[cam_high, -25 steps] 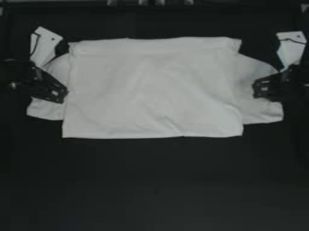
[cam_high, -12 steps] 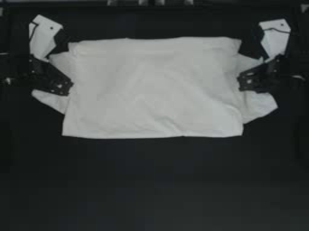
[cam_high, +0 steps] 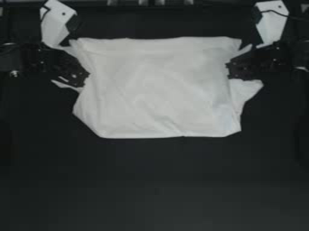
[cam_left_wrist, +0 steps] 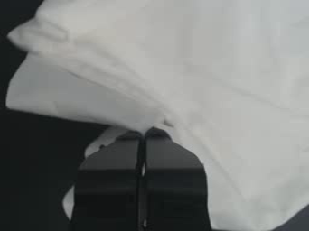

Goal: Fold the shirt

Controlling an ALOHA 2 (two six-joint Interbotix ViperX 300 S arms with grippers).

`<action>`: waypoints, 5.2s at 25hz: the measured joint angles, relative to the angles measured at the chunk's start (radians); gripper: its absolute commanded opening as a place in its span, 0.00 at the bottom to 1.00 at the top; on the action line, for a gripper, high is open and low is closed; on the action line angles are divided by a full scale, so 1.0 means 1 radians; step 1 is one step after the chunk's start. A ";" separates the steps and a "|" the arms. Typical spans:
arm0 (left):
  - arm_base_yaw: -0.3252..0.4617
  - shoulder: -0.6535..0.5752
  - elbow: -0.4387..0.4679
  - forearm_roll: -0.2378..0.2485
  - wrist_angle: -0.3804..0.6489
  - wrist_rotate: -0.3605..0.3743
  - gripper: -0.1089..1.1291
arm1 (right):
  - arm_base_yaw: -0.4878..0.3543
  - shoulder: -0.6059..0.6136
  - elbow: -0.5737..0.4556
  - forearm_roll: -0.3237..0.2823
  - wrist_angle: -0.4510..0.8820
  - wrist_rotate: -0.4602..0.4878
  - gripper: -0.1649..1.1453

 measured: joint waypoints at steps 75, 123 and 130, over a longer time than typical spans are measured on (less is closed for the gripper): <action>-0.011 0.370 -0.291 0.000 -0.357 0.210 0.90 | 0.029 0.258 -0.199 0.028 -0.229 -0.189 0.86; -0.262 0.202 -0.218 -0.264 0.123 0.839 0.91 | 0.265 0.133 -0.218 0.287 0.140 -1.190 0.87; -0.284 0.183 -0.124 -0.265 0.034 0.810 0.92 | 0.276 0.133 -0.176 0.276 0.110 -1.164 0.87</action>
